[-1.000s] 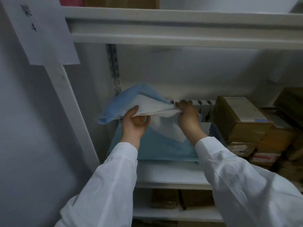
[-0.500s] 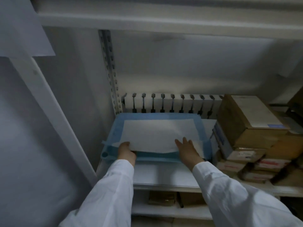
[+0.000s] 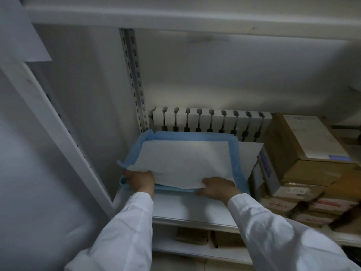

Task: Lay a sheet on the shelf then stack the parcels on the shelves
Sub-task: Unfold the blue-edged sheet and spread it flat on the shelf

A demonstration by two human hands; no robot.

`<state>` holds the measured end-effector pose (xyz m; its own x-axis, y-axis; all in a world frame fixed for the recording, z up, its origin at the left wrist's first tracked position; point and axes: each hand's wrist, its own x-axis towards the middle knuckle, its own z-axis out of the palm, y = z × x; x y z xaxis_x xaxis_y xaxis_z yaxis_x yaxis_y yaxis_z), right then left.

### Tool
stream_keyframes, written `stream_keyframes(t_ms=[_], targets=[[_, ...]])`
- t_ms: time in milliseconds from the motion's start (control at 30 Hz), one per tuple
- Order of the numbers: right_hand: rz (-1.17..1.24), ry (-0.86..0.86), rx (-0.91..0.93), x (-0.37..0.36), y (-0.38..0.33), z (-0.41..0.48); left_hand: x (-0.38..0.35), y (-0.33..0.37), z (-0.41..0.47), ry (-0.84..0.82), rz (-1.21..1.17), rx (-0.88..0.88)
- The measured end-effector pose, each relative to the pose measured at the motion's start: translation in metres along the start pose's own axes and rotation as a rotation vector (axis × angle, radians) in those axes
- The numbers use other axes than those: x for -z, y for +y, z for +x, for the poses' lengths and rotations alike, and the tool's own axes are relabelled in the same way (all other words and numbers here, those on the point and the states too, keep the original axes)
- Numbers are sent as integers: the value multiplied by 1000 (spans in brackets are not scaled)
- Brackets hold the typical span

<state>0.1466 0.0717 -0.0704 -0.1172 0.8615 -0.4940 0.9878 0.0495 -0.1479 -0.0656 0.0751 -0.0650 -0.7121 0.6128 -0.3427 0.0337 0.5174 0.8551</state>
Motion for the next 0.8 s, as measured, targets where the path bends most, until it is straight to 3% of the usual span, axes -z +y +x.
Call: stream_keyframes(t_ms=[67, 167, 267, 400, 433, 633, 800], targets=[[-121, 50, 33, -1, 0, -2, 1, -2, -10, 107, 294, -203], [-166, 200, 101, -2, -6, -7, -6, -5, -22, -71, 679, -595], [-126, 189, 128, 0, -14, -10, -15, -9, -23, -194, 962, -804], [-109, 145, 115, 2, -17, -16, -16, -16, -29, -610, 995, -774], [-108, 154, 113, 1, -18, -18, -13, -21, -29, -644, 1031, -774], [-95, 171, 101, -10, -19, -28, -3, -32, -28, -565, 1063, -856], [-88, 121, 52, -9, -26, -34, 0, -22, -39, -629, 1080, -755]])
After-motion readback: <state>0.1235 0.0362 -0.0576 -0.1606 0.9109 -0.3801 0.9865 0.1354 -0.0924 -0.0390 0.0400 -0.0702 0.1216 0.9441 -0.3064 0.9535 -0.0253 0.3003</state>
